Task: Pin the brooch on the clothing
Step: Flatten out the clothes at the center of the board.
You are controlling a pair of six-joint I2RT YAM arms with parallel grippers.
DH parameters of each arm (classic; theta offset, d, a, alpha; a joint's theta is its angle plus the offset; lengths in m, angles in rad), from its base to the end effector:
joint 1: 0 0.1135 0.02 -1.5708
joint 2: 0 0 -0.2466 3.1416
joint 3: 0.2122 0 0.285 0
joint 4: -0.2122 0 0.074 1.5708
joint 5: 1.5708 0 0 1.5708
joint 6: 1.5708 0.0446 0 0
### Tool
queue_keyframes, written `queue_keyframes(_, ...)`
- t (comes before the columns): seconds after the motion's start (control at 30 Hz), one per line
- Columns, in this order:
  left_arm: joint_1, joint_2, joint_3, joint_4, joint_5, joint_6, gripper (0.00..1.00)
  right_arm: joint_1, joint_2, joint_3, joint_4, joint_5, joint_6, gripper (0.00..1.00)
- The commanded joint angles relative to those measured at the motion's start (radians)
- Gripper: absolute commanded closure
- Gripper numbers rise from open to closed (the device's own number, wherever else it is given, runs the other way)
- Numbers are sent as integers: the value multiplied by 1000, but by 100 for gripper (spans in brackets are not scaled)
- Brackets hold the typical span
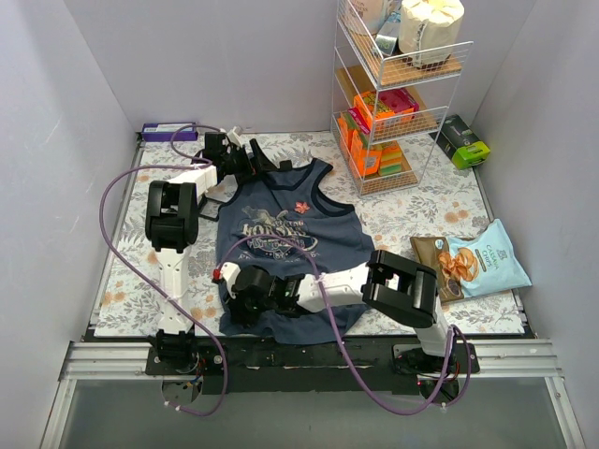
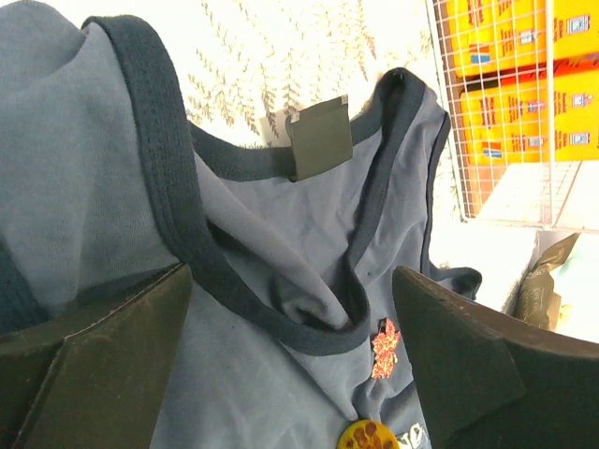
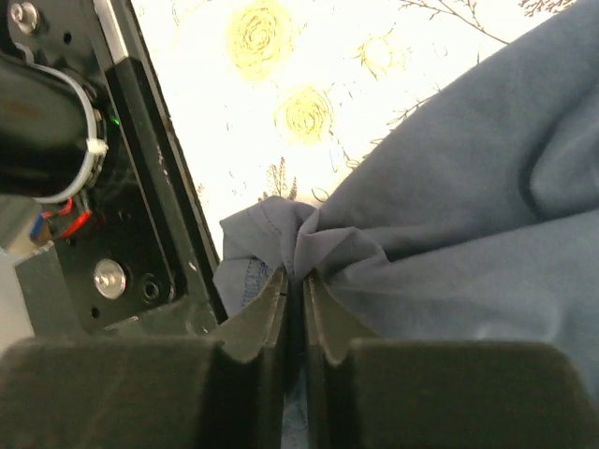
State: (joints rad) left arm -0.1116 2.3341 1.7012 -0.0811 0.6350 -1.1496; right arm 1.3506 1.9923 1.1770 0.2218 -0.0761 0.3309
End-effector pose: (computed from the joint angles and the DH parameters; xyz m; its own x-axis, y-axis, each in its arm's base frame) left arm 0.5274 -0.0857 0.1033 -0.7545 -0.6547 0.0455 -0.3751 0.3732 -0.8485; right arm 0.0958 0.4436 0.1106 -0.4361 -0.4654 -0.7702 -0.8936 0.3251 0.3095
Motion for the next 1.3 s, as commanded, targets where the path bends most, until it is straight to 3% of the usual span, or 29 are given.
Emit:
queue_keyframes(0.0, 16, 120, 32, -95, -75, 14, 11, 4, 28, 76, 5, -80, -12, 92)
queue_keyframes(0.07, 16, 140, 67, -100, -72, 11, 11, 4, 36, 114, 27, -198, -21, 98)
queue_keyframes(0.17, 20, 175, 115, -108, -75, 8, 11, 5, 46, 177, 54, -331, -18, 99)
queue_keyframes(0.33, 27, 221, 175, -120, -83, 17, 10, 5, 40, 230, 65, -422, -6, 99)
queue_keyframes(0.4, 27, 228, 198, -128, -78, 25, 10, 5, 27, 233, 45, -444, -7, 93)
queue_keyframes(0.43, 27, 229, 202, -128, -77, 27, 10, 4, 17, 233, 31, -444, -24, 88)
queue_keyframes(0.47, 27, 226, 206, -129, -72, 30, 10, 1, 8, 231, 16, -444, -33, 71)
queue_keyframes(0.53, 26, 217, 210, -123, -64, 36, 10, -8, -41, 210, -16, -439, -43, 56)
queue_keyframes(0.6, 23, 193, 212, -106, -40, 48, 10, -45, -111, 137, 3, -445, -24, 24)
queue_keyframes(0.67, 18, 163, 210, -105, -43, 54, 8, -111, -168, 77, 19, -442, 20, 12)
queue_keyframes(0.77, -2, 91, 209, -92, -50, 91, 5, -227, -291, -54, 18, -404, 40, 11)
queue_keyframes(0.9, -37, -13, 193, -89, -96, 131, 2, -404, -439, -138, -134, -320, -1, 10)
queue_keyframes(1.03, -60, -163, 112, -86, -202, 166, 2, -615, -493, -206, -213, -278, -55, 11)
queue_keyframes(1.17, -79, -319, -120, -31, -308, 160, 2, -809, -506, -257, -220, -182, -107, 12)
queue_keyframes(1.27, -82, -431, -251, 33, -311, 119, 2, -887, -454, -240, -254, -124, -147, 14)
